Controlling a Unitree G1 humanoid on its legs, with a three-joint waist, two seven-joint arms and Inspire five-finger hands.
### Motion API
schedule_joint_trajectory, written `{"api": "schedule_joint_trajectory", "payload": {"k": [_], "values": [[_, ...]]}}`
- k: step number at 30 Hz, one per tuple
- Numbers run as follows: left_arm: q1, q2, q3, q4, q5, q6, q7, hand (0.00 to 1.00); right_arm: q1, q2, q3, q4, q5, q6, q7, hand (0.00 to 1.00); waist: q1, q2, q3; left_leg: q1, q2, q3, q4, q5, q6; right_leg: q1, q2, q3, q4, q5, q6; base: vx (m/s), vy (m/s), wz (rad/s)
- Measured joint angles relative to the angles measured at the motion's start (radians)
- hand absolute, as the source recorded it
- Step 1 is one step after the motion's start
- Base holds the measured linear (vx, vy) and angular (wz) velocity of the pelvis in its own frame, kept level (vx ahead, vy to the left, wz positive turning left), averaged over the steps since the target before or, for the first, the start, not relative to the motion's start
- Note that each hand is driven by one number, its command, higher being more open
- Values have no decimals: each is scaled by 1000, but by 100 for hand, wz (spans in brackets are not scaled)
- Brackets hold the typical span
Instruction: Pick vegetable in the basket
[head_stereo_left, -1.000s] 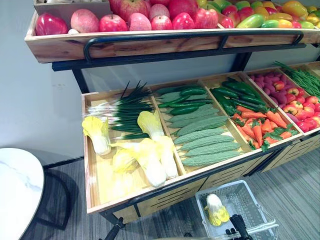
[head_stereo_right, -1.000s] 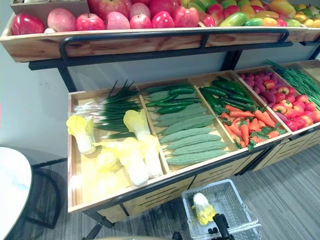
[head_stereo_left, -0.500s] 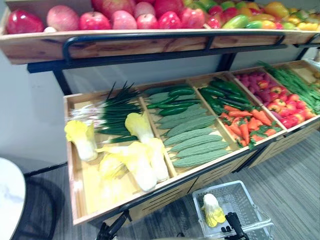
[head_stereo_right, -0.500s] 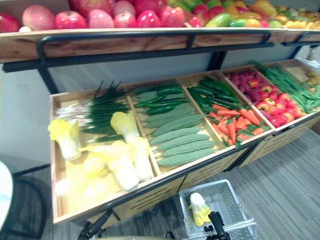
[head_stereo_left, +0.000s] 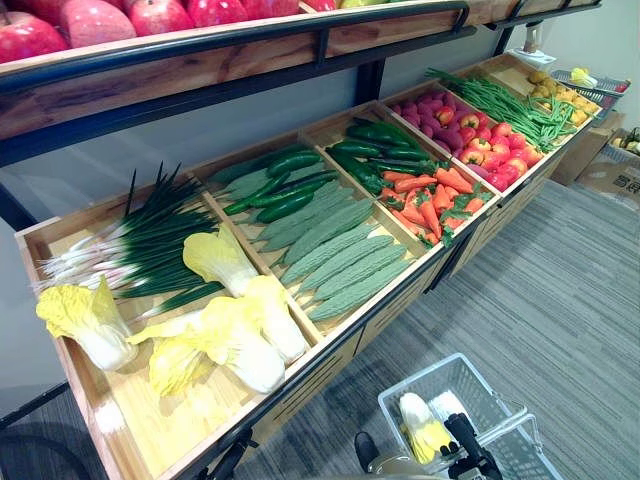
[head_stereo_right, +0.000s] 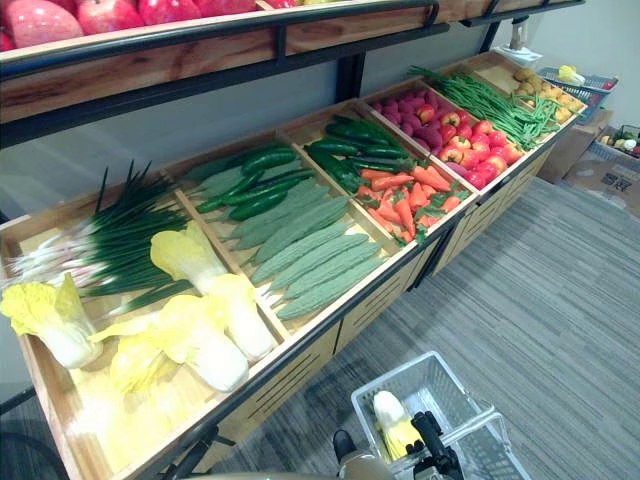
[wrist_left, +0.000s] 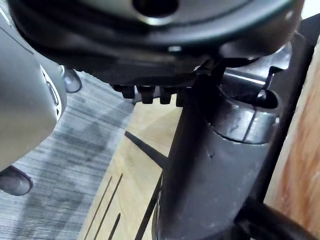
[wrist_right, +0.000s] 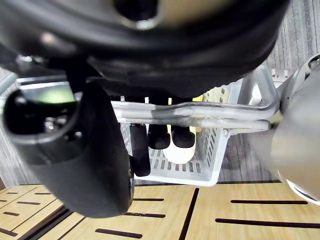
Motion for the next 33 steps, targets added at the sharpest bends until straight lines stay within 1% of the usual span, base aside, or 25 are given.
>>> {"api": "schedule_joint_trajectory", "payload": {"k": [3,4,5,6,7,8,9,10,11,12,13,14,15,16,17,18,19,20,21,22,23,25,26,28,33], "values": [[-1,-1,1,7,1,-17,-7,100,2,-7,4,15,3,0,-2,0,-4,-3,2,8,0,15,0,3,-1,0,9,16,-16,15,-1,-6,14,-22],[-1,0,7,7,1,-18,-7,100,4,-6,7,14,5,0,-3,0,-6,-13,9,14,1,37,0,3,-1,-4,7,10,-32,9,-14,-82,41,-63],[2,-6,10,11,0,-22,-7,100,3,-8,4,7,7,0,-13,0,-2,-6,17,28,11,85,-9,4,-3,-15,-33,-133,-36,-25,-75,-92,59,-79],[3,-8,11,15,-1,-24,-7,100,3,-11,0,5,7,0,-15,0,-2,2,17,32,20,110,-16,4,-3,-18,-54,-214,-33,-42,-101,-79,77,-115],[3,-7,11,10,-12,-28,-5,100,1,-16,-4,5,4,3,-17,0,3,12,19,39,38,169,-21,4,-4,-77,-90,-349,97,-61,-108,-35,64,-98],[5,-2,11,5,-28,-29,1,100,3,-15,-3,4,-4,5,-17,0,3,1,25,47,36,190,-22,4,-6,-100,-120,-412,197,-77,-115,36,21,-96],[13,6,11,-10,-54,-29,16,100,34,-6,-2,0,-27,15,-17,0,0,-24,30,73,22,212,-23,3,-15,-83,-171,-520,306,-123,-118,125,-26,-85],[21,12,14,-27,-71,-29,27,100,60,1,-3,1,-29,29,-17,0,16,-54,31,84,6,241,-2,-5,-9,-62,-168,-565,273,-158,-119,147,-53,-91],[23,10,17,-27,-77,-28,29,100,61,5,-1,3,-30,32,-18,0,15,-54,32,78,14,243,15,-9,19,-62,-142,-545,250,-135,-130,113,-37,-132],[20,6,19,-28,-77,-28,25,100,58,20,13,1,-33,36,-18,0,25,-59,34,57,13,238,21,-21,86,-28,-92,-498,123,-57,-129,6,-6,-153],[19,-12,26,-56,-76,-31,16,100,46,25,9,-18,-50,33,-17,0,33,-32,44,50,18,251,-51,27,69,-19,-74,-524,139,-69,-159,-51,7,-148],[17,-13,32,-67,-76,-31,11,100,43,33,-7,-19,-61,25,-18,0,26,-40,49,64,23,271,-41,30,-1,-47,-110,-573,298,-150,-163,-57,13,-101],[16,0,48,-62,-78,-28,20,100,56,31,-27,-12,-62,24,-20,0,16,-59,50,75,15,284,-28,25,-2,-36,-198,-634,449,-244,-134,39,-64,-35],[22,6,47,-62,-77,-33,20,100,73,27,-26,-7,-65,28,-18,0,16,-70,53,95,13,285,-28,19,-12,-7,-246,-667,473,-277,-92,130,-117,-27],[25,17,41,-43,-75,-47,3,100,89,32,-32,23,-68,29,-19,0,22,-89,41,109,1,282,-37,18,-25,47,-217,-679,373,-306,-90,143,-156,-26],[22,16,33,-29,-74,-45,0,100,86,25,-33,31,-68,28,-19,0,27,-78,32,102,10,281,-48,22,-21,68,-181,-668,297,-302,-105,95,-144,-64],[21,11,14,-22,-71,-41,-2,100,58,13,-31,42,-69,30,-18,0,28,-49,30,85,25,268,-71,38,4,93,-123,-648,168,-238,-132,22,-101,-66],[22,5,3,-23,-66,-41,-3,100,47,12,-30,46,-71,29,-18,0,26,-38,28,74,29,264,-81,51,17,104,-103,-642,105,-201,-137,-63,-93,-64],[20,7,-8,-26,-55,-41,-6,100,32,12,-28,54,-76,30,-18,0,23,-35,26,53,27,264,-94,76,24,121,-81,-628,17,-150,-145,-129,-73,-44],[17,11,-27,-29,-53,-41,-6,100,20,-1,-28,77,-78,38,-21,0,22,-34,26,34,25,266,-103,98,22,144,-60,-617,-78,-92,-151,-153,-71,-37],[8,11,-35,-32,-53,-37,-3,100,20,-7,-26,92,-78,48,-21,0,23,-28,24,22,24,264,-112,109,9,158,-46,-606,-155,-45,-153,-115,-38,-26],[0,12,-35,-33,-53,-27,-1,100,27,-16,-13,98,-77,56,-24,0,23,-27,28,19,15,266,-135,121,-10,183,-38,-594,-246,12,-149,-117,33,-17],[0,16,-35,-34,-48,-22,-2,100,37,-9,-10,95,-72,58,-24,0,21,-32,29,18,9,267,-142,125,-14,197,-38,-589,-289,40,-143,-133,51,-12],[-1,19,-35,-36,-38,-21,-4,100,56,-4,-8,93,-60,68,-26,0,22,-38,29,12,2,266,-143,126,-12,207,-45,-586,-322,61,-134,-161,25,-2],[-1,19,-37,-31,-38,-22,-6,100,100,1,-12,71,-56,79,-30,0,20,-38,24,9,-13,244,-143,128,-4,212,-64,-597,-322,70,-123,-83,13,10]]}}
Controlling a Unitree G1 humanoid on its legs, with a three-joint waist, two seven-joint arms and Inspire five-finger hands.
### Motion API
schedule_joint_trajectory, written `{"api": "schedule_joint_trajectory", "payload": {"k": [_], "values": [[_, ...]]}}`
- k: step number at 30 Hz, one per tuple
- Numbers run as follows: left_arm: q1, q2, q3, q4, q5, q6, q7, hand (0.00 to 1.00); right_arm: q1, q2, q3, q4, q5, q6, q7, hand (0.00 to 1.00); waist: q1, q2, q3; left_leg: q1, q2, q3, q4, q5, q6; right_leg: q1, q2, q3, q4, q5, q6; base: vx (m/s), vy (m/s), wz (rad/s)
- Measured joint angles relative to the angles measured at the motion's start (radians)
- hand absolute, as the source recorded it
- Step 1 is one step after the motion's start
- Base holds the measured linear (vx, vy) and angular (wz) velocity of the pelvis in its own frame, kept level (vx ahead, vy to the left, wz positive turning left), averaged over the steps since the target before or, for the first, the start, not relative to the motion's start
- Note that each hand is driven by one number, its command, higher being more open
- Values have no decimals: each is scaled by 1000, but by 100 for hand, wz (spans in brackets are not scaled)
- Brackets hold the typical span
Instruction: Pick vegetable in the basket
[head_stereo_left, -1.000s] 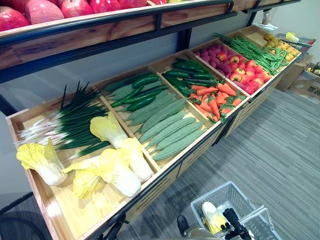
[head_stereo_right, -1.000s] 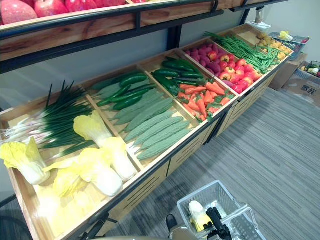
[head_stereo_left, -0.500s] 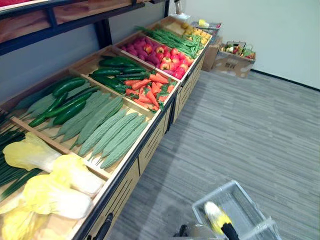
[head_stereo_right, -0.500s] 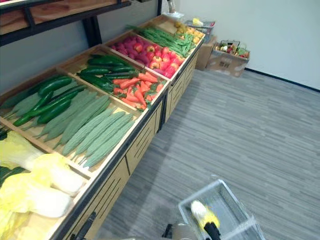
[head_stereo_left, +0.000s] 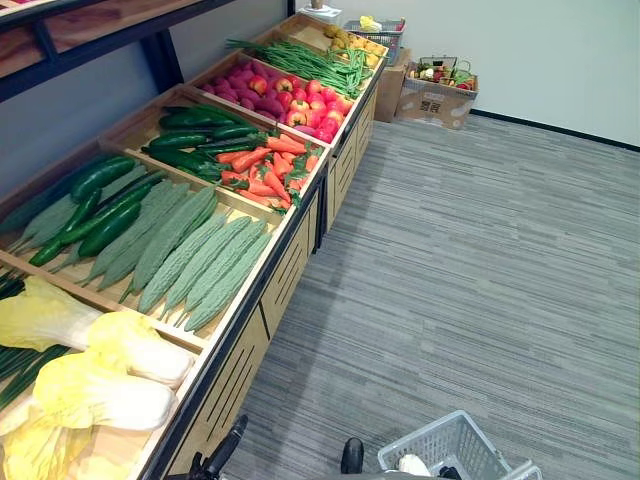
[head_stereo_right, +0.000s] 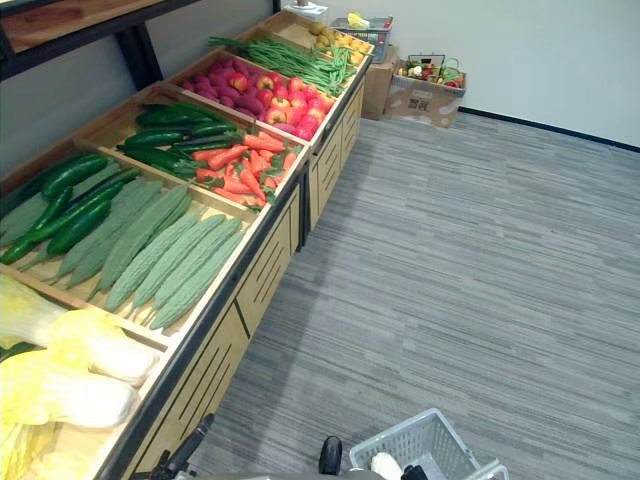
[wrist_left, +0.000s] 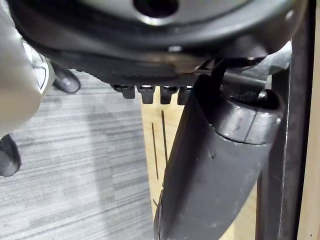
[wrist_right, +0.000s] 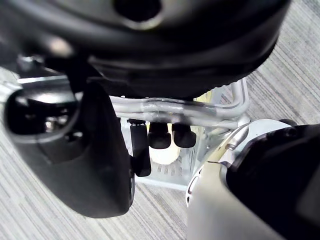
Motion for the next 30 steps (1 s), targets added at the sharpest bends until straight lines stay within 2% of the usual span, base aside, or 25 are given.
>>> {"api": "schedule_joint_trajectory", "payload": {"k": [5,7,8,9,10,11,12,13,15,16,17,19,20,22,25,26,30], "values": [[0,1,-7,12,40,2,-12,100,9,0,-5,-16,-4,11,1,0,-5,8,-15,15,-1,2,-2,0,0,11,1,2,2,4,-7,3,1,1],[-1,2,-7,17,67,3,-23,100,4,2,-7,-18,-6,11,4,0,-7,11,-17,12,13,3,56,-17,-17,26,3,9,4,-10,-8,28,-10,-6],[-1,6,-6,17,76,3,-24,100,0,4,-6,-18,-6,10,4,0,-4,7,-16,-2,18,2,107,-24,-19,26,1,17,8,-16,-13,16,-20,-33],[1,14,3,15,79,6,-26,100,-3,8,8,-21,-9,7,4,0,4,-5,-14,-62,35,-9,264,-35,-11,18,-10,46,31,-25,-18,-4,-25,-50],[1,10,16,14,79,5,-26,100,-2,5,22,-38,-18,5,8,0,7,-9,-6,-139,59,-59,447,-48,9,13,-13,66,65,-40,-26,-57,-16,-97],[12,-10,18,14,76,6,-27,100,-9,-18,53,-48,-50,6,14,0,16,17,2,-220,70,-176,604,-89,42,-1,1,119,119,-67,-20,-49,-9,-87],[16,-14,18,14,76,6,-28,100,-13,-23,54,-47,-54,7,14,0,16,22,4,-226,71,-194,606,-100,40,-1,5,132,124,-70,-20,-84,54,-115],[35,-22,20,14,73,6,-29,100,-23,-27,52,-47,-74,6,13,0,16,32,3,-238,69,-226,567,-124,41,2,15,172,128,-70,-18,-50,85,-102],[48,-24,15,11,70,6,-41,100,-18,-26,61,-61,-84,8,13,0,15,37,3,-233,63,-269,410,-119,46,-1,30,217,142,-70,-11,-34,91,-96],[44,-24,10,13,70,6,-49,100,-12,-27,61,-70,-84,13,13,0,17,50,2,-234,76,-280,344,-80,31,-5,50,241,148,-68,-2,38,86,-70],[48,-14,12,11,71,3,-53,100,-4,-24,69,-75,-92,23,8,0,17,43,-15,-227,77,-256,316,-77,36,-13,43,245,152,-59,12,51,99,-60],[37,2,12,7,72,1,-68,100,16,-6,80,-83,-90,19,7,0,13,15,-16,-211,49,-234,266,-64,34,-39,16,239,178,-80,3,51,42,-22],[36,4,12,7,71,2,-71,100,25,-2,80,-82,-85,18,7,0,11,11,-19,-200,38,-231,240,-62,33,-38,9,240,170,-81,4,49,23,-3],[36,0,9,8,67,0,-77,100,49,-1,79,-82,-82,1,6,0,7,8,-35,-161,10,-220,135,-15,28,-36,-11,236,145,-82,11,102,9,5],[31,-8,1,9,55,-3,-79,100,49,-11,80,-72,-84,-6,5,0,7,18,-42,-140,5,-221,72,42,12,-31,-15,217,140,-88,22,147,3,17],[35,4,-46,27,35,-32,-80,100,36,-27,119,-75,-123,14,-10,0,18,19,-77,-74,8,-216,4,64,5,30,-13,172,101,-99,23,28,0,8],[36,4,-46,28,35,-32,-80,100,36,-27,119,-75,-123,14,-10,0,18,19,-78,-74,8,-216,3,64,5,30,-13,171,100,-99,24,0,0,0]]}}
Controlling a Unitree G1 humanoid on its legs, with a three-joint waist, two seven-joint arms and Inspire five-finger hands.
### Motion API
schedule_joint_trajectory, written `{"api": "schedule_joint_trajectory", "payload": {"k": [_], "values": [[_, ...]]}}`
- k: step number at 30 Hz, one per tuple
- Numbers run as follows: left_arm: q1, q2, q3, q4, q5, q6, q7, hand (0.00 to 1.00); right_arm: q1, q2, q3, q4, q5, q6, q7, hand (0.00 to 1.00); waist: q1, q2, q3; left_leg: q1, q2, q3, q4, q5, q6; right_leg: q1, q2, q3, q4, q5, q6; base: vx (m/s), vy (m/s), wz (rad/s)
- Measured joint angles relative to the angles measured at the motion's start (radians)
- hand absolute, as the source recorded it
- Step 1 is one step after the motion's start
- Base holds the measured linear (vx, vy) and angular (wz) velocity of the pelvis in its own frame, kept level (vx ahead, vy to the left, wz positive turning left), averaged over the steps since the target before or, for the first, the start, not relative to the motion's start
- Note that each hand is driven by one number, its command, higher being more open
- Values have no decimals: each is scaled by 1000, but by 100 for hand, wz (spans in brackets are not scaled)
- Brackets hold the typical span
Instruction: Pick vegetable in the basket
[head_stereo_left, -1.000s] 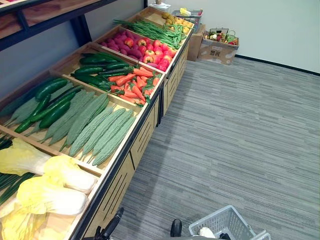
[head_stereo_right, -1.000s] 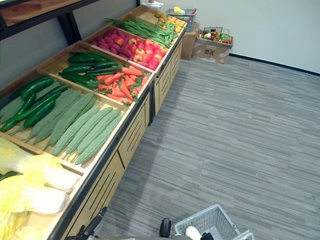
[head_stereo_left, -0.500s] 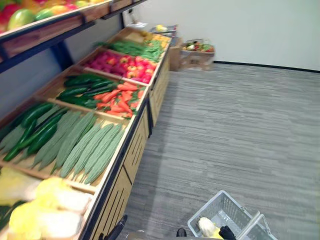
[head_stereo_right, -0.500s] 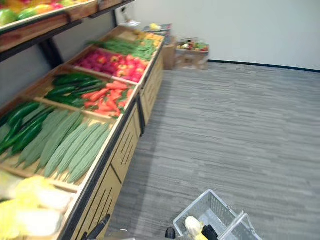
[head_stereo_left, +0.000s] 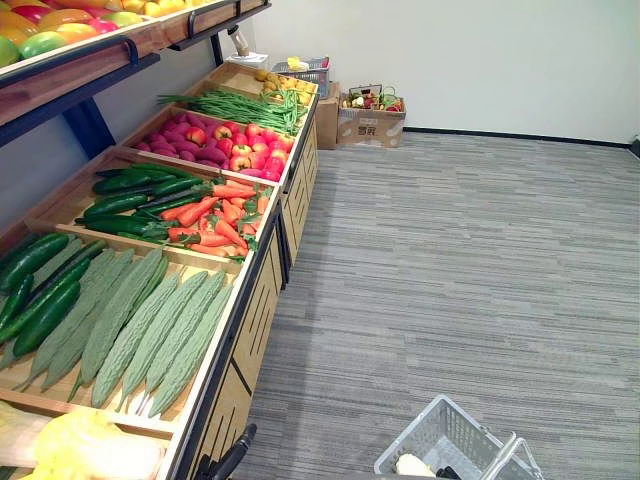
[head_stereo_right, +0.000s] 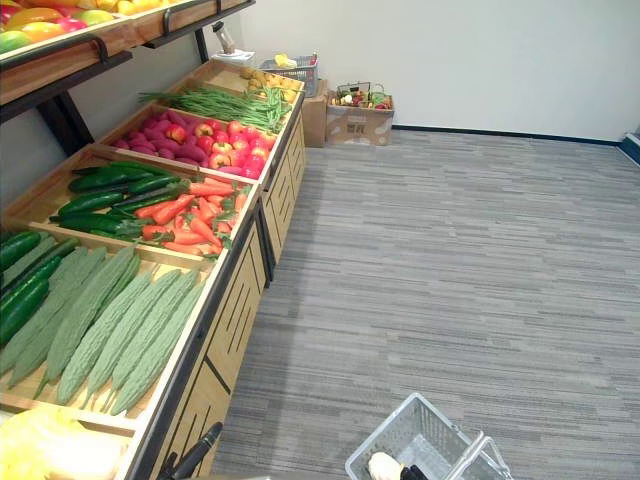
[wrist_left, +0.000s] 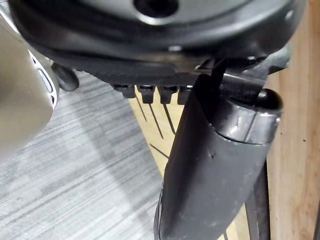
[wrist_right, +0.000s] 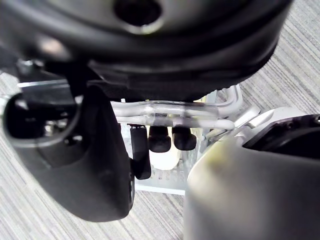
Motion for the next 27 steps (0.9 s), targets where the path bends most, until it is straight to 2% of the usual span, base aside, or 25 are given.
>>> {"api": "schedule_joint_trajectory", "payload": {"k": [3,14,22,25,26,27], "values": [[5,1,1,0,1,8,0,100,1,0,0,1,0,0,-1,0,0,0,-4,-4,1,0,-2,0,0,0,0,-2,-7,0,1,0,0,0],[3,18,1,21,104,115,-42,100,-11,4,-37,20,-39,-31,-25,0,13,17,-30,36,24,62,-39,1,-17,15,23,-9,-53,6,5,53,-10,-8],[-18,35,-42,58,122,118,-56,100,-44,-10,-39,58,-46,-48,-22,0,10,20,-13,63,19,89,-33,-5,-21,15,25,-28,-21,13,7,6,-6,-11],[-28,45,-42,55,121,126,-59,100,-69,-8,-38,57,-46,-50,-17,0,8,8,25,61,1,94,17,-35,-1,-46,-7,-30,145,-71,23,-142,41,-10],[-28,50,-42,51,121,127,-69,100,-70,-5,-38,57,-46,-51,-17,0,7,-2,36,57,-14,91,33,-51,17,-76,-33,-35,229,-118,43,-155,40,3],[-26,53,-42,46,121,127,-74,100,-68,-3,-38,57,-46,-51,-17,0,6,-8,39,60,-25,87,36,-56,20,-90,-48,-38,267,-139,54,-203,81,14]]}}
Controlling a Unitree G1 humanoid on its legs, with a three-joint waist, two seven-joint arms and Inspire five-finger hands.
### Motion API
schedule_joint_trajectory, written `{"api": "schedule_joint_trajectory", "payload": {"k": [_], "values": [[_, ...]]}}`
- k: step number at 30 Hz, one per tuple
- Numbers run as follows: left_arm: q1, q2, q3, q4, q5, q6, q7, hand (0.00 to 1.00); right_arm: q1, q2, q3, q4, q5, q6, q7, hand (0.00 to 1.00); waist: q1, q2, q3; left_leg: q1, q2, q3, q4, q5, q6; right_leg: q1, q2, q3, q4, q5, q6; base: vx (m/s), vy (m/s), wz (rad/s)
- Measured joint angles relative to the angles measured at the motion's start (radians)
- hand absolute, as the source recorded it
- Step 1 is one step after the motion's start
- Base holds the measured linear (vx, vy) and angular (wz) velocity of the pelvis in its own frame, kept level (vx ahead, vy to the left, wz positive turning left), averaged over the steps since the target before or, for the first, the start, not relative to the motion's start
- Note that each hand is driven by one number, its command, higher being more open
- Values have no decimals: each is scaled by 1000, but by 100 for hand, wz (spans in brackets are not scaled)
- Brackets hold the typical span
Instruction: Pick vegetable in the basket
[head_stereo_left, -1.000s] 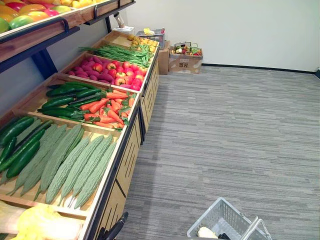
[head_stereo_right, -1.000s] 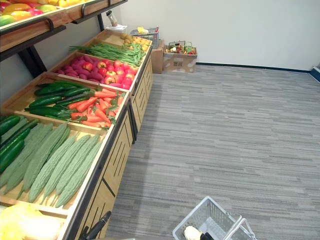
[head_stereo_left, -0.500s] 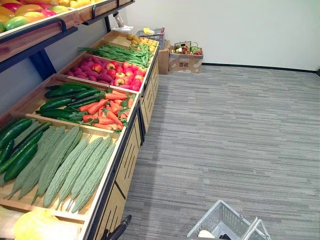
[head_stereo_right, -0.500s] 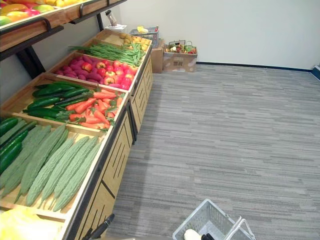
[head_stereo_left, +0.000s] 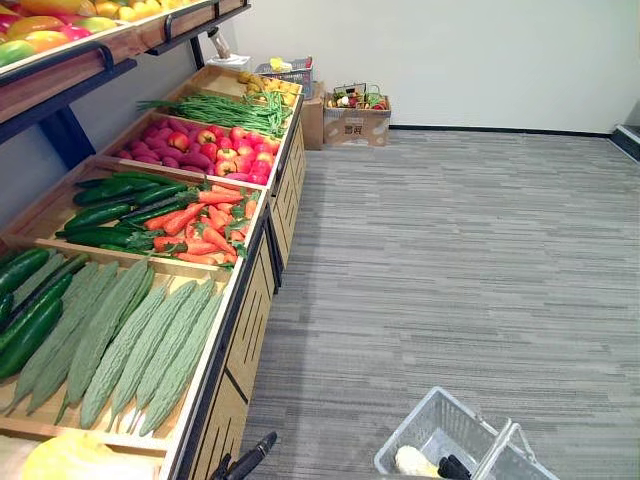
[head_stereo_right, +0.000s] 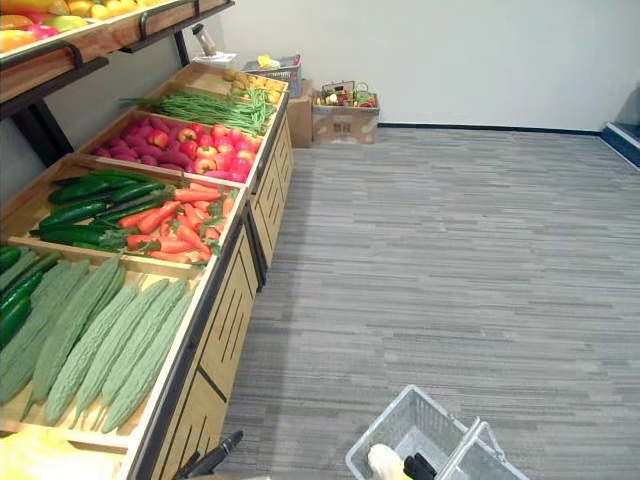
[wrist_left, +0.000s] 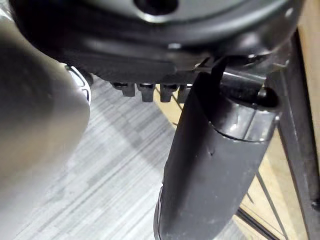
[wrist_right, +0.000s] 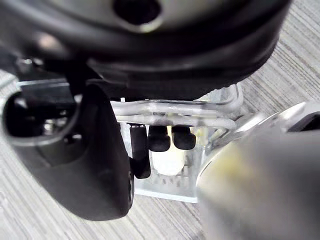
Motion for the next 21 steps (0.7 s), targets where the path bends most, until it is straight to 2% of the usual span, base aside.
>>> {"api": "schedule_joint_trajectory", "payload": {"k": [2,3,4,6,9,10,11,12,14,15,16,17,19,20,21], "values": [[6,14,0,-9,0,9,-4,100,10,15,-4,-2,8,-11,0,0,-10,-21,12,21,-44,-12,-30,4,18,-37,-64,-35,101,-46,43,-153,115,11],[6,18,2,-10,-1,20,-6,100,9,16,-5,-5,9,-14,0,0,-12,-23,14,29,-50,-12,-46,7,26,-46,-77,-50,121,-47,51,-75,106,0],[6,25,2,-9,0,34,-13,100,1,17,-5,-8,9,-15,0,0,-20,-17,28,48,-52,-14,-67,15,38,-59,-91,-75,166,-33,73,-54,77,4],[6,29,2,-10,1,30,-12,100,-5,25,-30,-7,9,-12,2,0,-34,-23,36,70,-36,-36,-74,15,39,-64,-95,-112,201,-47,58,-31,29,25],[2,41,4,-24,1,32,-13,100,-6,55,-74,-6,12,-10,5,0,-36,-38,44,75,-3,-79,-92,7,24,-83,-99,-105,102,-41,53,75,-114,43],[1,43,7,-29,1,32,-12,100,-8,59,-80,-6,12,-8,7,0,-36,-45,49,78,7,-93,-101,4,16,-84,-101,-119,61,3,36,241,-166,22],[-3,39,15,-26,2,36,-7,100,-8,62,-80,-2,11,2,7,0,-35,-56,48,85,17,-88,-91,5,-25,-70,-86,-149,39,35,12,356,-204,18],[-3,32,14,-26,5,50,-5,100,-9,51,-80,-3,10,3,8,0,-33,-36,56,84,44,-84,-54,-13,-33,-60,-69,-172,56,30,3,335,-144,11],[-4,28,16,-25,17,54,-5,100,-9,46,-80,-4,10,11,8,0,-36,-28,59,102,66,-84,-52,-28,-46,-57,-56,-188,94,-4,-14,307,-127,3],[-11,28,21,-25,32,52,-3,100,-9,49,-77,-5,11,12,8,0,-36,-26,57,123,65,-73,-62,-29,-48,-58,-62,-190,149,-65,-24,242,-91,3],[-11,28,21,-25,33,52,-2,100,-9,51,-76,-6,11,13,8,0,-36,-29,57,127,64,-69,-60,-29,-48,-59,-65,-189,159,-74,-25,232,-54,5],[-13,29,23,-26,35,52,0,100,-9,57,-76,-4,11,12,8,0,-37,-37,54,136,56,-54,-41,-30,-44,-57,-78,-188,191,-111,-25,204,-30,4],[-12,31,32,-29,37,52,2,100,-6,62,-70,-1,8,12,8,0,-43,-48,41,120,54,-53,41,-44,-21,-40,-96,-186,212,-154,-19,302,-74,4],[-7,26,48,-29,40,52,2,100,0,62,-70,0,7,17,8,0,-44,-53,14,87,56,-60,114,-56,-18,-36,-97,-185,208,-174,-19,338,-98,8],[-13,17,66,-31,41,53,-2,100,4,54,-70,-2,6,21,8,0,-50,-39,-4,30,84,-81,233,-90,-27,-21,-86,-198,191,-183,-24,299,-77,14]]}}
